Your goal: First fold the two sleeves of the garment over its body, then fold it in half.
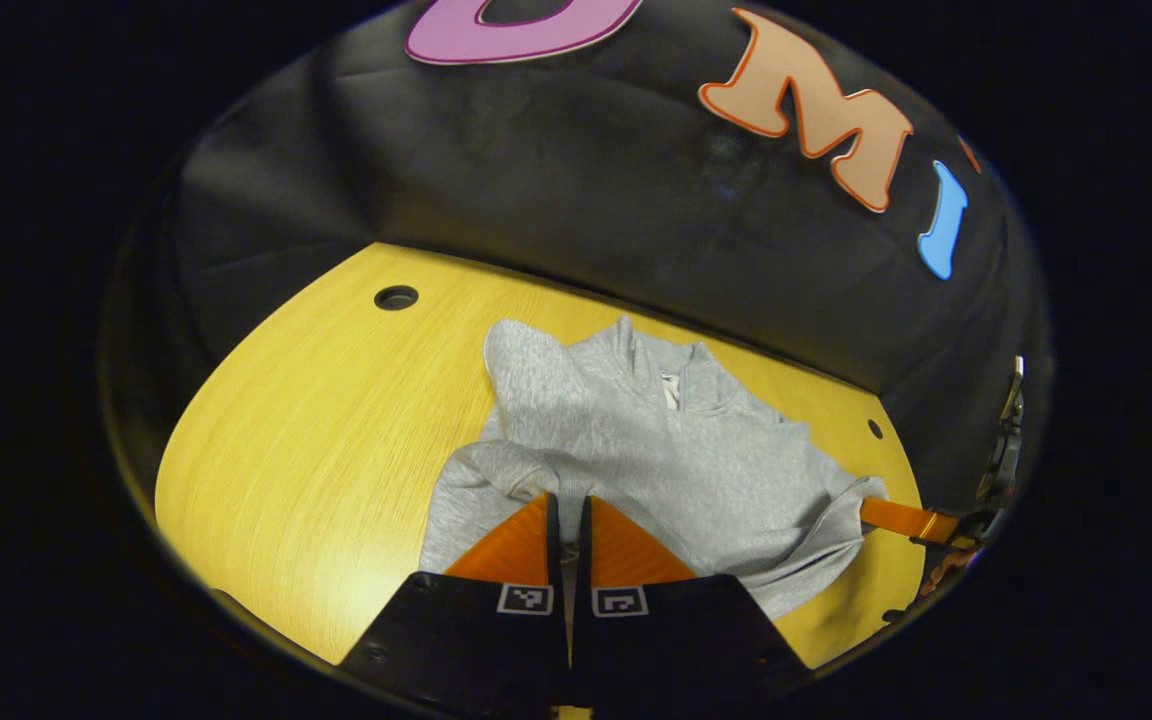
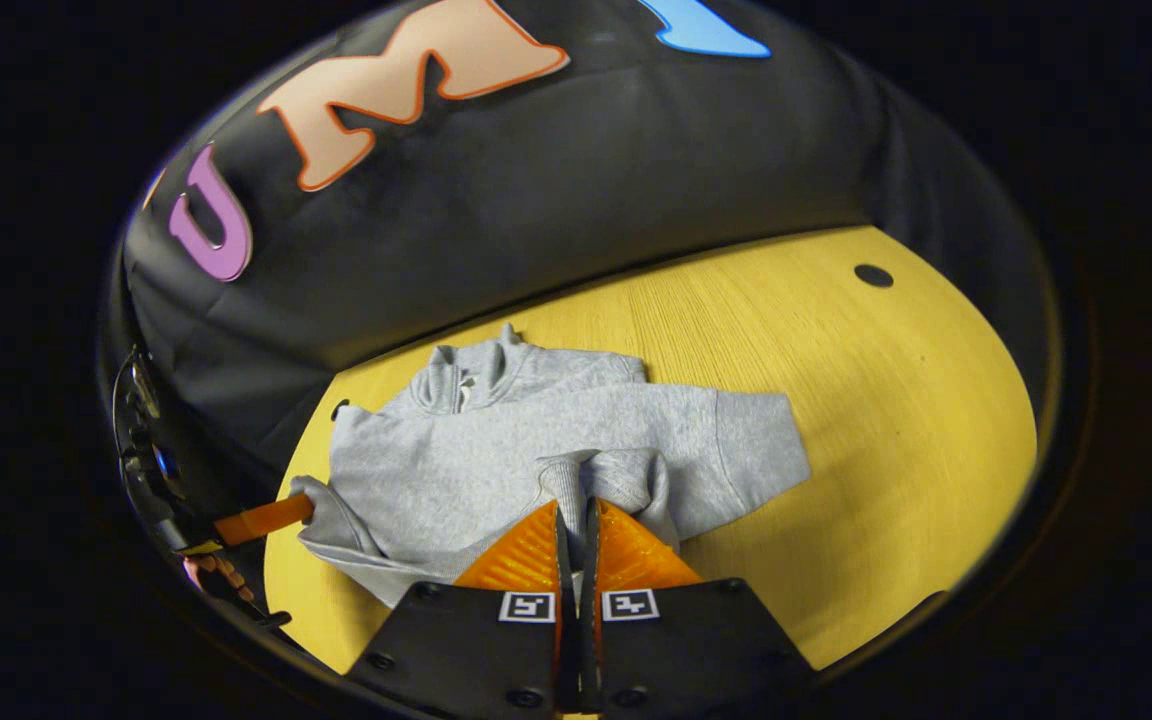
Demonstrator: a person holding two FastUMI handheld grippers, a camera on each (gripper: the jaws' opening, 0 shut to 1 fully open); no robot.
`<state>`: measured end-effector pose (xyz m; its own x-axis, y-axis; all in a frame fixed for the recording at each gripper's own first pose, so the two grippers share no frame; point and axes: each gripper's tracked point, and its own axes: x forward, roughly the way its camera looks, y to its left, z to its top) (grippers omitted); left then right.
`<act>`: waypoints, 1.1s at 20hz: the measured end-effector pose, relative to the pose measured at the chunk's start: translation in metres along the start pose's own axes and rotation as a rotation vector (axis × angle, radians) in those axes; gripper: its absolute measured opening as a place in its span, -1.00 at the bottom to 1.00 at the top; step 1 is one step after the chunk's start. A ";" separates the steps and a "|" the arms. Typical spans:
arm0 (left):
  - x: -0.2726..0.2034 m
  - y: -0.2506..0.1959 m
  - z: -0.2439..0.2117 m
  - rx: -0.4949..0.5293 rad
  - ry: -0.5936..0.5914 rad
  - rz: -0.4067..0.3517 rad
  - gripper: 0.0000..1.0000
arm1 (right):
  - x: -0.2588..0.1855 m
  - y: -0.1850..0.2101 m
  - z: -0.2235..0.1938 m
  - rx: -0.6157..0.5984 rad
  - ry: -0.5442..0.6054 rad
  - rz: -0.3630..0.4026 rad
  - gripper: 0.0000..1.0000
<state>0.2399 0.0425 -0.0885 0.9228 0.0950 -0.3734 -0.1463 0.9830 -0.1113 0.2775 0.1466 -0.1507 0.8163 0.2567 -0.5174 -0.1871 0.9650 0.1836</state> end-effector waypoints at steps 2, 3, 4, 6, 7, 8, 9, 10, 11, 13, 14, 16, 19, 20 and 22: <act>0.014 0.006 -0.005 0.002 0.023 0.026 -1.00 | 0.014 -0.004 -0.003 -0.001 0.013 0.006 -0.98; 0.016 0.008 -0.010 0.011 0.040 0.043 -1.00 | 0.020 -0.006 -0.006 -0.022 0.014 0.000 -0.98; 0.021 0.008 -0.013 0.020 0.047 0.056 -1.00 | 0.024 -0.006 -0.008 -0.057 0.009 -0.006 -0.94; 0.028 0.009 -0.014 0.028 0.050 0.071 -1.00 | 0.027 -0.005 -0.008 -0.084 0.001 -0.016 -0.95; 0.030 0.009 -0.014 0.027 0.049 0.077 -1.00 | 0.027 -0.005 -0.008 -0.080 0.001 -0.017 -0.82; 0.030 0.009 -0.016 0.026 0.052 0.084 -1.00 | 0.028 -0.004 -0.006 -0.070 0.002 -0.016 -0.82; 0.031 0.013 -0.016 0.032 0.051 0.100 -0.93 | 0.029 -0.002 -0.005 -0.057 0.004 -0.004 -0.67; 0.031 0.014 -0.015 0.035 0.045 0.103 -0.80 | 0.026 -0.001 -0.001 -0.055 -0.011 0.000 -0.67; 0.028 0.015 -0.012 0.038 0.038 0.113 -0.65 | 0.022 0.002 0.005 -0.058 -0.034 0.003 -0.37; 0.023 0.027 0.000 0.046 0.001 0.153 -0.20 | 0.016 0.004 0.019 -0.060 -0.086 0.004 0.31; 0.016 0.027 0.010 0.038 -0.038 0.164 0.19 | 0.014 0.005 0.026 -0.056 -0.111 0.008 0.53; -0.002 0.027 0.032 0.034 -0.128 0.163 0.99 | -0.003 0.008 0.037 -0.056 -0.151 0.020 0.90; -0.038 0.024 0.053 0.065 -0.198 0.159 0.91 | -0.029 0.016 0.051 -0.096 -0.216 0.038 0.95; -0.050 0.022 0.057 0.077 -0.212 0.153 0.90 | -0.040 0.021 0.054 -0.102 -0.232 0.049 0.95; -0.072 0.021 0.060 0.090 -0.229 0.144 0.90 | -0.063 0.026 0.055 -0.103 -0.248 0.064 0.94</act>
<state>0.1921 0.0653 -0.0091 0.9527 0.2579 -0.1607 -0.2591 0.9658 0.0139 0.2511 0.1524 -0.0673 0.9073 0.3092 -0.2850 -0.2873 0.9507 0.1167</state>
